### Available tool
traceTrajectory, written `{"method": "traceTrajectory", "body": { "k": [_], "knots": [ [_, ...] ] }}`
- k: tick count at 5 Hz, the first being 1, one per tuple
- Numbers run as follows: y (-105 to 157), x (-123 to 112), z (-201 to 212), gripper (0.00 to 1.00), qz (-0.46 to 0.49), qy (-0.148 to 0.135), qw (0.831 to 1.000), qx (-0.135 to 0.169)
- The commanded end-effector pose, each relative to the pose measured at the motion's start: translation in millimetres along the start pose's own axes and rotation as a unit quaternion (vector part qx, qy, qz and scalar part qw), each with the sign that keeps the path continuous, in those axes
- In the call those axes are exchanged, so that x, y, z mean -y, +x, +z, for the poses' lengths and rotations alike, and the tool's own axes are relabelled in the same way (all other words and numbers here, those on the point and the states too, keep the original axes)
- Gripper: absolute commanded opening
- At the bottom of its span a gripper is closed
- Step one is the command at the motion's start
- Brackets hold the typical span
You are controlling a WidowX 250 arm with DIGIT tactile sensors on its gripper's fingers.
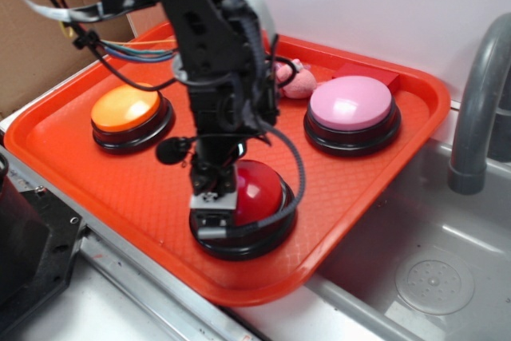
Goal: Push the red button.
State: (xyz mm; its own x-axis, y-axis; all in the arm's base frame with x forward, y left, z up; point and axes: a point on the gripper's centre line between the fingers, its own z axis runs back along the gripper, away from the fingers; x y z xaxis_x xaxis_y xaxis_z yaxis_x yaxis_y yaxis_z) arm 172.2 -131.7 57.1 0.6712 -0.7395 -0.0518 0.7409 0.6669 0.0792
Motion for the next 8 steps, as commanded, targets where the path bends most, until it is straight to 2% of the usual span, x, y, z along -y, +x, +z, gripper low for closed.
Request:
{"method": "traceTrajectory", "body": {
  "k": [1,2,3,5,6,7,8],
  "knots": [
    [6,5,-6,1.0,0.017,-0.023,0.999,0.026],
    [13,15,-23,1.0,0.013,-0.046,0.999,0.023],
    [20,11,-30,1.0,-0.003,-0.046,0.999,0.028],
    [29,1,7,1.0,-0.024,-0.014,0.999,0.025],
    [19,5,32,1.0,-0.015,-0.009,0.999,0.028],
    [-4,17,43,1.0,0.018,-0.029,0.999,0.03],
    [-25,28,45,1.0,0.049,-0.035,0.997,0.04]
  ]
}}
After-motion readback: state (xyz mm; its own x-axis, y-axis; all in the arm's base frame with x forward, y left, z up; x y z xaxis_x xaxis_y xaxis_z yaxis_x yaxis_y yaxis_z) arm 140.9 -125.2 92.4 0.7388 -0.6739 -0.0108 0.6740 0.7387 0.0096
